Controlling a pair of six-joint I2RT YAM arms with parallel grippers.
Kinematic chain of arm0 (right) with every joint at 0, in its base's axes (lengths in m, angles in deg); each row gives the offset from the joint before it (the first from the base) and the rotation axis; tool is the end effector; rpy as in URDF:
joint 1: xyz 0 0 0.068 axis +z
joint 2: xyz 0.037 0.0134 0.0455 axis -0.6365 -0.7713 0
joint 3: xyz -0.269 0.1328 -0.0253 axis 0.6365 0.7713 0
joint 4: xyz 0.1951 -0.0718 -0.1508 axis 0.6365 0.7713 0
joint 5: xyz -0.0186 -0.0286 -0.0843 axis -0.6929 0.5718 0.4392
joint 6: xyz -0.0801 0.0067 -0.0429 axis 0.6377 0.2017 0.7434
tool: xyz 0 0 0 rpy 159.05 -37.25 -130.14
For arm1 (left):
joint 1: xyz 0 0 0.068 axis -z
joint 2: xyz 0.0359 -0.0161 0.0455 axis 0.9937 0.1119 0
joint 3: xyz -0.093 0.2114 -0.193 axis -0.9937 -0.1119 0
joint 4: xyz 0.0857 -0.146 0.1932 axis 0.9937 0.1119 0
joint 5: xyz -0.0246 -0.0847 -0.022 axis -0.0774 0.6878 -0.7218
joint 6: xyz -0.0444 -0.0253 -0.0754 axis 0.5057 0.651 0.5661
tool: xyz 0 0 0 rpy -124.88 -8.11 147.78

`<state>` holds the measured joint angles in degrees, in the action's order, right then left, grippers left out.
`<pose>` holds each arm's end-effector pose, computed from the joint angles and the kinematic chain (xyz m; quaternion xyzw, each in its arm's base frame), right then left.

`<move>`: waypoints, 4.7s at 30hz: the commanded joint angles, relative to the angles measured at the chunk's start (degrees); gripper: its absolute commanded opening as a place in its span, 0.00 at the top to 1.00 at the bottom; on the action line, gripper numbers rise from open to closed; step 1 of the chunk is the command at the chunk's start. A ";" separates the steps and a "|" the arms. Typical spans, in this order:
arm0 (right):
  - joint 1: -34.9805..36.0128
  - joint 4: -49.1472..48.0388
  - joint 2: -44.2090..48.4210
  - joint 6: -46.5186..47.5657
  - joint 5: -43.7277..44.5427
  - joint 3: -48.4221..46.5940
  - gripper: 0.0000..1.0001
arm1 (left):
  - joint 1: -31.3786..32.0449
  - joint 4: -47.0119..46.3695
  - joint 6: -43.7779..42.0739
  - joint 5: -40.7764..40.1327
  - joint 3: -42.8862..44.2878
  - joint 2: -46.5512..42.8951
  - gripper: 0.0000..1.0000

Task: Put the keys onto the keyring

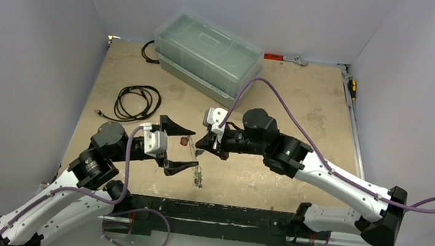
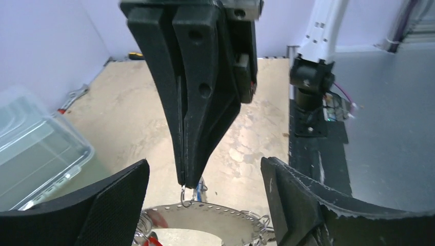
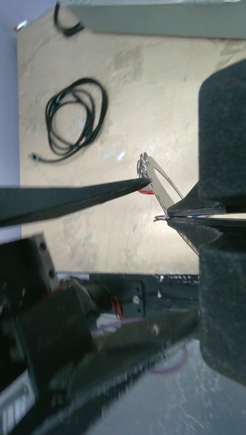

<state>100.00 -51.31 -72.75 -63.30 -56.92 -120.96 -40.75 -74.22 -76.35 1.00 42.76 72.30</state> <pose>0.1182 0.2727 0.3882 -0.5538 0.5696 0.3897 0.4658 0.0691 -0.1296 0.3589 0.4741 0.5187 -0.4235 0.5718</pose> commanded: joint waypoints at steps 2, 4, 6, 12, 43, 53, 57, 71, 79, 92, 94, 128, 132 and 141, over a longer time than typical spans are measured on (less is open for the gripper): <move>-0.61 -8.67 3.35 -6.96 15.98 0.52 1.00 | 0.15 -2.57 2.26 -14.02 4.32 0.49 0.18; -0.68 -8.96 3.61 -9.08 21.70 0.61 1.00 | 0.24 -1.62 4.62 -19.81 5.87 1.52 0.18; -0.78 -9.46 3.77 -12.75 27.05 0.85 1.00 | 0.19 -1.62 7.65 -23.35 6.51 2.66 0.18; -2.35 -9.79 4.65 -25.27 39.88 1.42 1.00 | 0.16 -5.63 18.06 -33.17 5.11 5.89 0.16; -4.29 -12.32 6.43 -32.86 41.81 0.12 1.00 | 5.08 -44.83 21.87 -35.44 -2.70 30.19 0.22; -4.28 -12.64 7.95 -33.57 41.08 1.44 1.00 | 5.17 -52.39 21.74 -37.65 -4.48 32.25 0.44; -4.24 -12.60 8.11 -33.85 40.53 1.56 1.00 | 5.16 -55.78 21.82 -37.53 -5.39 33.00 0.44; -4.30 -12.99 8.37 -34.55 40.03 2.99 1.00 | 5.21 -57.50 21.84 -37.99 -4.98 34.92 0.67; -4.31 -15.74 7.91 -33.37 41.73 2.95 1.00 | 5.42 -56.95 23.41 -34.86 -5.25 34.83 0.13; -4.30 -16.07 7.75 -34.03 40.39 3.51 1.00 | 5.56 -59.14 23.06 -34.20 -4.99 34.49 0.61; -4.31 -16.05 7.84 -34.12 40.30 3.52 1.00 | 5.52 -59.19 22.77 -33.94 -4.75 34.55 0.70; -10.02 6.75 1.51 -31.81 33.09 -11.48 1.00 | 10.45 -45.82 -3.21 -26.26 -6.49 29.88 1.00; -10.67 9.40 0.07 -30.16 31.91 -13.23 1.00 | 12.84 -42.75 -6.96 -30.28 -6.25 30.24 1.00; -11.72 12.19 -1.21 -27.66 27.01 -15.81 1.00 | 14.42 -42.23 -6.41 -35.90 -6.45 30.05 1.00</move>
<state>89.49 -33.19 -75.63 -93.03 -29.40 -133.38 -28.03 -116.12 -82.69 -35.79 35.42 102.79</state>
